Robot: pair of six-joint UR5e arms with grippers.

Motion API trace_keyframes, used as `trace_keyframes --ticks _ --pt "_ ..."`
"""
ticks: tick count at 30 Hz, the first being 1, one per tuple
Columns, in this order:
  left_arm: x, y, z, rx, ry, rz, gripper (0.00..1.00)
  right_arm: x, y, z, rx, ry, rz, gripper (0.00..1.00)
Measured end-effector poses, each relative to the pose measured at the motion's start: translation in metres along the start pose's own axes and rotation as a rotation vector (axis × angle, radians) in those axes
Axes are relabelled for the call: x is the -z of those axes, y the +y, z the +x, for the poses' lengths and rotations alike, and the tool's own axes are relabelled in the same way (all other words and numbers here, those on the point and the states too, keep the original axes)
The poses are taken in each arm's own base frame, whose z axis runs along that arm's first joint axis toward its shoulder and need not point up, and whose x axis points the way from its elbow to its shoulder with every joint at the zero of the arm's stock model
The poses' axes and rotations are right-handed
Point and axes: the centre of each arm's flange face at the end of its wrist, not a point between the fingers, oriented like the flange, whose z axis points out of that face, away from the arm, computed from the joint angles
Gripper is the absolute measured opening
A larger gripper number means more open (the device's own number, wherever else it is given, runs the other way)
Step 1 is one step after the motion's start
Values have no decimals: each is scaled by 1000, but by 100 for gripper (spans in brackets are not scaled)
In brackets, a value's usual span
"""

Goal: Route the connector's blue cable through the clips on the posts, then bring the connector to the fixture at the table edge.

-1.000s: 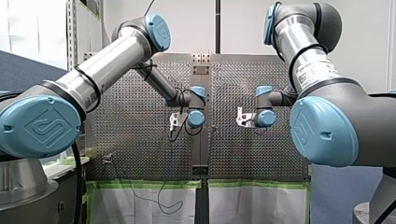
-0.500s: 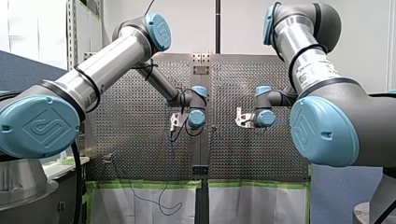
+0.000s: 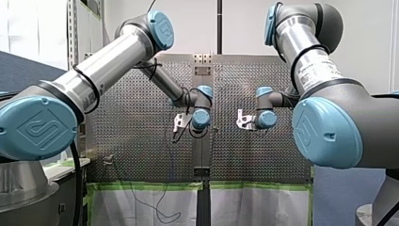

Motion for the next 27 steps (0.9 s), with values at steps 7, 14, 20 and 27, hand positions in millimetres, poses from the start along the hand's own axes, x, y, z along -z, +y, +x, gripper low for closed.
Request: trace_keyframes --ticks 7,14,20,27 --pt "24 -8 -2 -12 2 -23 100 2 -1 -1 0 -14 1 0" --pt "44 -6 -17 9 -39 -23 100 3 -1 -2 -1 -24 0 0" --pt "60 -9 -17 19 -58 -6 100 4 -2 -3 -2 -34 0 0" --pt "89 -19 4 -9 -34 30 100 4 -1 -4 -2 -36 0 0"
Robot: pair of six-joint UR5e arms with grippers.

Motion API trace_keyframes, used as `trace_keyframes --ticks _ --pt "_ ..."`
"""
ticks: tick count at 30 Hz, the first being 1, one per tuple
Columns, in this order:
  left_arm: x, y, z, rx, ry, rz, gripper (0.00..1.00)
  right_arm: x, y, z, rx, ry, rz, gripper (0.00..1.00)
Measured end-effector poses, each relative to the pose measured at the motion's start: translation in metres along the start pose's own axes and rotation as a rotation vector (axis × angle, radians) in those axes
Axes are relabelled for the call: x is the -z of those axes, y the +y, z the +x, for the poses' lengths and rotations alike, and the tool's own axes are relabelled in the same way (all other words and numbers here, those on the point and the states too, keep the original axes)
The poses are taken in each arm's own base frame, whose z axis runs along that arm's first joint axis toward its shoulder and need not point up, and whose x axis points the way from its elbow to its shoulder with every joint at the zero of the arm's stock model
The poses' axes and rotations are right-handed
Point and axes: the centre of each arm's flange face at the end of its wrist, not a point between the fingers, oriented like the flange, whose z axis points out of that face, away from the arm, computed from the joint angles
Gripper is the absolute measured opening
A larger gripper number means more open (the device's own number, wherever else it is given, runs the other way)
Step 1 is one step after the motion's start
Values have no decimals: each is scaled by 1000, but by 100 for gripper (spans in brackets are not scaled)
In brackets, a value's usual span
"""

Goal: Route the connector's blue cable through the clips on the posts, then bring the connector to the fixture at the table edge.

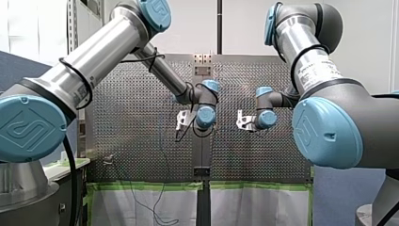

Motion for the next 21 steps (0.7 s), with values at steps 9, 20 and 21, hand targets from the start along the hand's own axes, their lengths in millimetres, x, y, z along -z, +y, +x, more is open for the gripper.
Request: trace_keyframes --ticks 9,20,21 --pt "32 -6 34 -33 45 36 100 0 0 -1 0 -2 1 0" --pt "48 -22 40 15 31 108 100 1 -1 -1 0 -5 2 0" --pt "48 -23 39 27 26 112 100 1 -2 -1 0 -5 3 0"
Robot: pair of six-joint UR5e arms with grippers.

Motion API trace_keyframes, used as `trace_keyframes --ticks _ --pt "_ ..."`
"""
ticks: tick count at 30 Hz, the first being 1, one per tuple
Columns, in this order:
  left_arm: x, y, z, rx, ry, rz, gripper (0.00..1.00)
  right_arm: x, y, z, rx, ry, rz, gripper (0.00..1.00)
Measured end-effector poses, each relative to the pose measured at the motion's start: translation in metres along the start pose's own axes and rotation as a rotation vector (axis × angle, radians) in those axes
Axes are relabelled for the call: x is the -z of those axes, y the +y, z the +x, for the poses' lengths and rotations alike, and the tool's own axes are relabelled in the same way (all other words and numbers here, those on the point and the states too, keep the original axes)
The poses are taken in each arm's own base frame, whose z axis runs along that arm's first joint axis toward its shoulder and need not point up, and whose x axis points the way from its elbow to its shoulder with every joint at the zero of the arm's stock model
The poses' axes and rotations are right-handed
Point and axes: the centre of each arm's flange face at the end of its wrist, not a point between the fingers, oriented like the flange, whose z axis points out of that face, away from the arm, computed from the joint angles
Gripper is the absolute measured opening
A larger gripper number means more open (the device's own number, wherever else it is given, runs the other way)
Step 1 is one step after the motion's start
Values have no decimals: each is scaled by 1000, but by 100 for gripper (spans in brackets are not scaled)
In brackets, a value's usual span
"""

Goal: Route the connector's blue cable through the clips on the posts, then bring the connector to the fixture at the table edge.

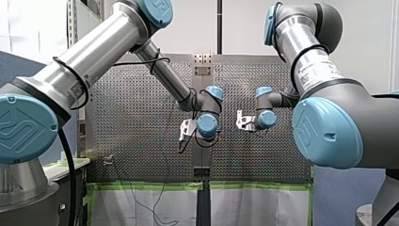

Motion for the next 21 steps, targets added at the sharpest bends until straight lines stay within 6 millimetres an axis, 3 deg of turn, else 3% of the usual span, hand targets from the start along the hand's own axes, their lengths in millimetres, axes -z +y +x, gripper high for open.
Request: trace_keyframes --ticks 21 --pt "-13 -5 -9 104 -81 31 100 0 -4 1 2 5 6 0"
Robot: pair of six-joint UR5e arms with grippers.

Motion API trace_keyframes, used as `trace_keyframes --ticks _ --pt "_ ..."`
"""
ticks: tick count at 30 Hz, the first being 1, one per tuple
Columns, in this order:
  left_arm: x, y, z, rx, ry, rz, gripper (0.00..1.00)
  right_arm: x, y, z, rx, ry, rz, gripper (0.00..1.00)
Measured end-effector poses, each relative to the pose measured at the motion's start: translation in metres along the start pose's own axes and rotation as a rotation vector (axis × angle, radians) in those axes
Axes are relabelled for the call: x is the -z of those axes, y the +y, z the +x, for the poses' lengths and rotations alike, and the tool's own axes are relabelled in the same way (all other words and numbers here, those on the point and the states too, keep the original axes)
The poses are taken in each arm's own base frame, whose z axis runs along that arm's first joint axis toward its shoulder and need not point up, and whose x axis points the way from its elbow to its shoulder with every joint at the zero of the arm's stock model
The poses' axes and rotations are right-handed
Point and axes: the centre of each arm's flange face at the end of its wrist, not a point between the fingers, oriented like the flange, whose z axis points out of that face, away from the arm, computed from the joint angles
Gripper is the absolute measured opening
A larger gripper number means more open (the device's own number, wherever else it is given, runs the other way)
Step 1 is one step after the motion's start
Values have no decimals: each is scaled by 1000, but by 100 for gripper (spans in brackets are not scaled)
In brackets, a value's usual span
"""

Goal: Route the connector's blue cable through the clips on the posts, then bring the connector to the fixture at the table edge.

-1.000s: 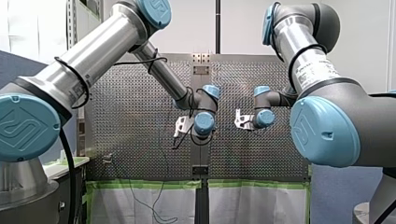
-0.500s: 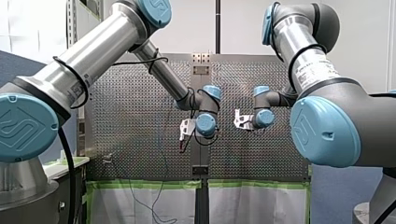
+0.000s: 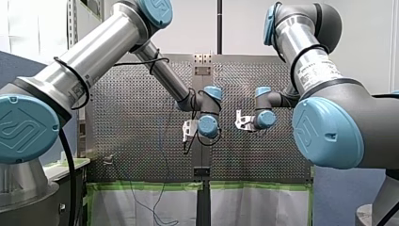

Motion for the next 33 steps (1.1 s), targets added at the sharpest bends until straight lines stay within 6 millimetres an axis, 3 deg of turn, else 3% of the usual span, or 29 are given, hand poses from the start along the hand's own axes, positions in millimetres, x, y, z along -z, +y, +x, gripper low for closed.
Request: trace_keyframes --ticks 16,33 --pt "1 1 -1 37 1 -3 100 1 -1 -1 -1 -10 0 0" --pt "57 1 -37 147 -108 34 100 5 -1 -5 -7 -42 -3 0"
